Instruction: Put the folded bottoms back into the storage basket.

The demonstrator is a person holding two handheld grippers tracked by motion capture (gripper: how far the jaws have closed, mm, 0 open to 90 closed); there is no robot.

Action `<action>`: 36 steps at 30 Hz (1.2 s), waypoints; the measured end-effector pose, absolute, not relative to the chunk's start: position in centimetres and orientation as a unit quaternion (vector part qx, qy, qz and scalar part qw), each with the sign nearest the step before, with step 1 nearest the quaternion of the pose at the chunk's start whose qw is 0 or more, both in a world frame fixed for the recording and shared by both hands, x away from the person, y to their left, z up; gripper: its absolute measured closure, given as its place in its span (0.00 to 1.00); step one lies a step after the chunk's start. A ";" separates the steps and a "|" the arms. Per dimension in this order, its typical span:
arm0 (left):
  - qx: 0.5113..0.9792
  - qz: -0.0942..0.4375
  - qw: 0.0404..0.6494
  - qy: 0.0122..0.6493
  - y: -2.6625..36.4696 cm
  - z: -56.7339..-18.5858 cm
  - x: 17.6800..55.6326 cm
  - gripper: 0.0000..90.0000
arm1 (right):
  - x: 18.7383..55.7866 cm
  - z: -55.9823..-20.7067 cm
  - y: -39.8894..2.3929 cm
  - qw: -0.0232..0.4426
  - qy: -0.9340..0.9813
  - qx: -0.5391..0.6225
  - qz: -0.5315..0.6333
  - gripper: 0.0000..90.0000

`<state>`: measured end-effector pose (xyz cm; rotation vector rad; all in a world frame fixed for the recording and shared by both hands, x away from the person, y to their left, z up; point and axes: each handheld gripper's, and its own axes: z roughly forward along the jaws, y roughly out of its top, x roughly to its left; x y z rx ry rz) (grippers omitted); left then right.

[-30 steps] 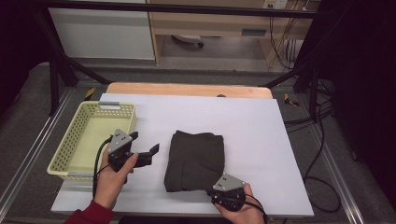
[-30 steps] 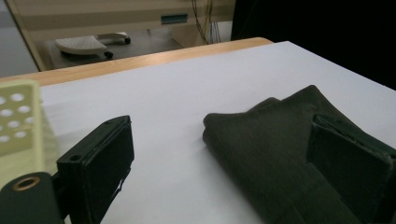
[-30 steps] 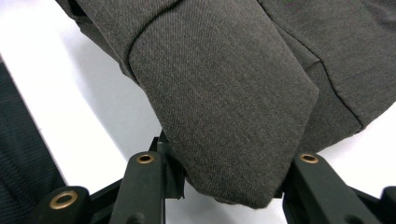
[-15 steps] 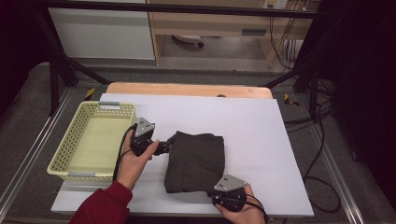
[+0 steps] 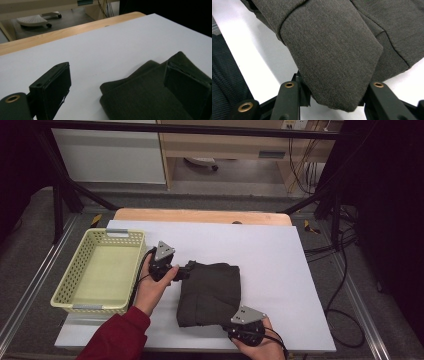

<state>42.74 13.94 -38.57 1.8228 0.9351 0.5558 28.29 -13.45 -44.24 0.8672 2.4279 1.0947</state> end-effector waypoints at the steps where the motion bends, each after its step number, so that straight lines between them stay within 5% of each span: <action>1: 0.749 0.230 0.489 0.383 13.9 -38.6 42.7 0.08 | 28.2 -44.3 -13.4 0.172 0.855 0.304 0.384 0.67; 9: 0.751 0.252 0.472 0.386 13.7 -38.1 43.3 0.09 | 28.0 -44.4 -13.2 0.182 0.855 0.303 0.379 0.67; 32: 0.769 0.204 0.429 0.428 12.9 -41.3 45.3 0.10 | 28.1 -44.7 -13.3 0.175 0.856 0.303 0.381 0.65; 36: 0.765 0.200 0.441 0.424 12.8 -41.4 44.8 0.18 | 28.2 -44.7 -13.2 0.173 0.856 0.303 0.381 0.65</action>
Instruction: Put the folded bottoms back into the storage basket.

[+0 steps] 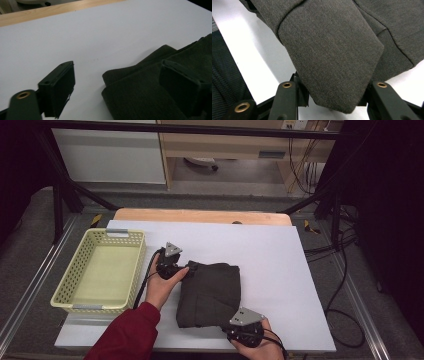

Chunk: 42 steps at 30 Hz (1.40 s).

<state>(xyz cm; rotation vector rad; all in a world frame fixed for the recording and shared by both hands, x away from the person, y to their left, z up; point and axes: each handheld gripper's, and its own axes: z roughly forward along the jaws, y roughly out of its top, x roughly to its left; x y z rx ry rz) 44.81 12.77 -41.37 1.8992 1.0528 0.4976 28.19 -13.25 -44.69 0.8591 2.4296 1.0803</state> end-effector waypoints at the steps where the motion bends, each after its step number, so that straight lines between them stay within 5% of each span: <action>1: 0.761 0.202 0.444 0.426 12.8 -41.4 44.7 0.18 | 28.2 -44.7 -13.3 0.172 0.856 0.303 0.381 0.65; 31: 0.766 0.128 0.424 0.465 12.2 -46.0 45.9 0.21 | 28.4 -44.8 -13.5 0.161 0.855 0.303 0.388 0.65; 34: 0.767 0.112 0.434 0.458 12.2 -46.0 45.9 0.30 | 28.5 -44.7 -13.5 0.158 0.856 0.303 0.388 0.65; 35: 0.769 0.097 0.441 0.453 12.1 -46.1 45.9 0.43 | 28.5 -44.7 -13.5 0.159 0.856 0.303 0.388 0.65; 37: 0.772 0.089 0.439 0.451 12.1 -45.9 45.9 0.45 | 28.5 -44.7 -13.5 0.158 0.856 0.303 0.387 0.65; 38: 0.769 0.065 0.441 0.458 12.0 -45.8 45.8 0.59 | 28.5 -44.7 -13.5 0.158 0.856 0.303 0.387 0.65; 42: 0.776 0.069 0.439 0.448 11.8 -45.4 45.6 0.80 | 28.6 -44.7 -13.6 0.157 0.857 0.301 0.389 0.66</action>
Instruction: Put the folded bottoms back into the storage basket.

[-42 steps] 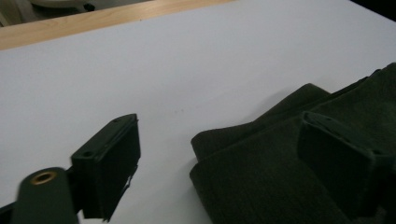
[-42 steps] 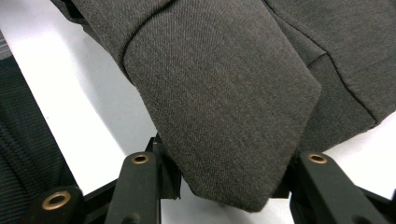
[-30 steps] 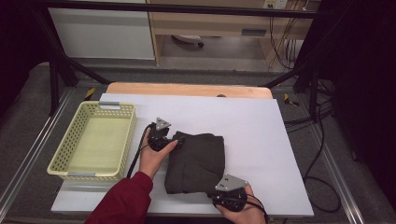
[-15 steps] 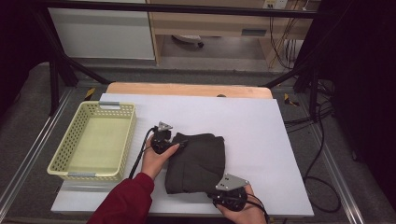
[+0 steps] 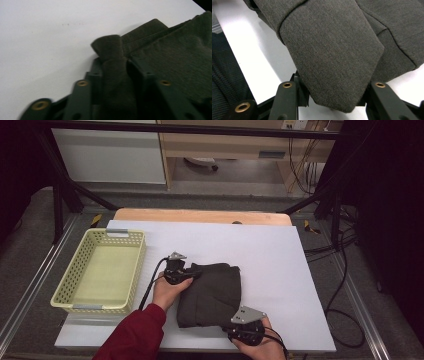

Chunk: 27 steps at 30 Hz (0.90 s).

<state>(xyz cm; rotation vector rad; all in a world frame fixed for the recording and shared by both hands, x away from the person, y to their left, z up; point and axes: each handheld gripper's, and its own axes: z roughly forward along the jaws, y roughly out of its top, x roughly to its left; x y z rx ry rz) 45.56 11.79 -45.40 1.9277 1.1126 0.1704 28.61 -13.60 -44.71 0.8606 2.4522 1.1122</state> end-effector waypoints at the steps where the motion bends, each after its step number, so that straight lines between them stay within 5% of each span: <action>1: 0.776 0.070 0.439 0.447 11.7 -45.3 45.5 0.83 | 28.6 -44.7 -13.6 0.157 0.857 0.300 0.388 0.66; 27: 0.745 0.138 0.496 0.425 14.0 -32.6 49.0 0.89 | 33.1 -36.7 -11.3 0.209 0.832 0.265 0.440 0.71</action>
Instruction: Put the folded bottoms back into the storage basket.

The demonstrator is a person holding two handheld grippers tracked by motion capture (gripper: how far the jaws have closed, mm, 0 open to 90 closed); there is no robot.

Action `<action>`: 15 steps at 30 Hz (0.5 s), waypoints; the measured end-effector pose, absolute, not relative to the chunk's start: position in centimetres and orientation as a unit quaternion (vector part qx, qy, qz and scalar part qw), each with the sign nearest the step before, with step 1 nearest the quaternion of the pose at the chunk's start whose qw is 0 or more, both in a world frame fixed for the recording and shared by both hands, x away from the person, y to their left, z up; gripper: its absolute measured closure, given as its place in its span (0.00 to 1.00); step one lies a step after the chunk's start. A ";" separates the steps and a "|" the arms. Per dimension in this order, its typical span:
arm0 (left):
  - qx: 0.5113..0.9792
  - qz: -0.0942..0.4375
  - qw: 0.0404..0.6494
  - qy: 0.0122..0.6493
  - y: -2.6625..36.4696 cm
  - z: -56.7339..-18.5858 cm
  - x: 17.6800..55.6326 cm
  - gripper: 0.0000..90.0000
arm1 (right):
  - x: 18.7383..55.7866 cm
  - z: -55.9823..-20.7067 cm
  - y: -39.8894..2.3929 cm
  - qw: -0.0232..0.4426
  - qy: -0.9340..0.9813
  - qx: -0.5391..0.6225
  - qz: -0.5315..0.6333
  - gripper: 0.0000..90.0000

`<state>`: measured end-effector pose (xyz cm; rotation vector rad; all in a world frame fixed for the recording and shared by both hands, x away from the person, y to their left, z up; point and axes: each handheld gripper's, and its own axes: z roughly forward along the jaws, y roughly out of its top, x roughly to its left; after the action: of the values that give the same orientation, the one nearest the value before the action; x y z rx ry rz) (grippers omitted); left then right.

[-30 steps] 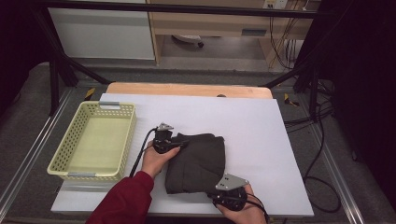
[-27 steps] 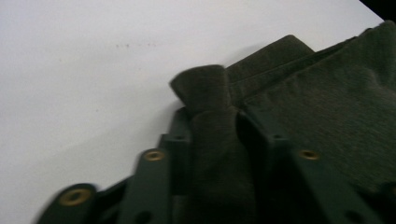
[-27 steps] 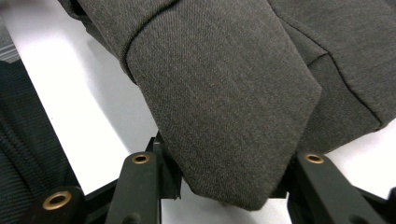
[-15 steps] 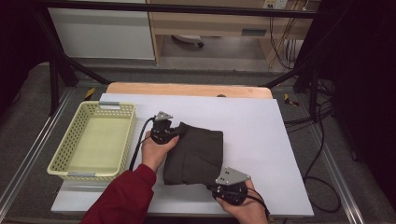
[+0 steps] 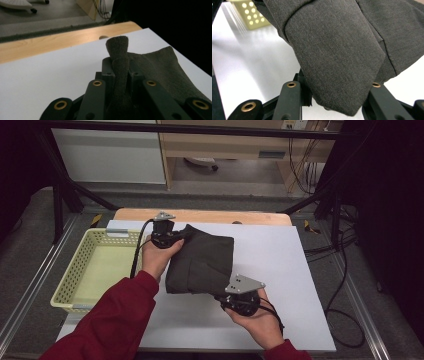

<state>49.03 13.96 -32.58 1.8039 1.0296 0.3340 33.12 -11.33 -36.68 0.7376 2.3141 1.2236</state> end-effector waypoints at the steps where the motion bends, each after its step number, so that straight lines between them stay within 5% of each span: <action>1: 0.746 0.139 0.495 0.423 14.1 -32.2 49.1 0.89 | 33.3 -36.4 -11.2 0.209 0.833 0.263 0.440 0.71; 15: 0.734 0.131 0.502 0.438 16.7 -29.1 50.3 0.89 | 35.1 -34.4 -9.1 0.198 0.842 0.241 0.441 0.71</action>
<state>50.30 16.68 -29.08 1.7741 1.0573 0.3166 35.14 -9.13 -34.37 0.6748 2.3553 1.2331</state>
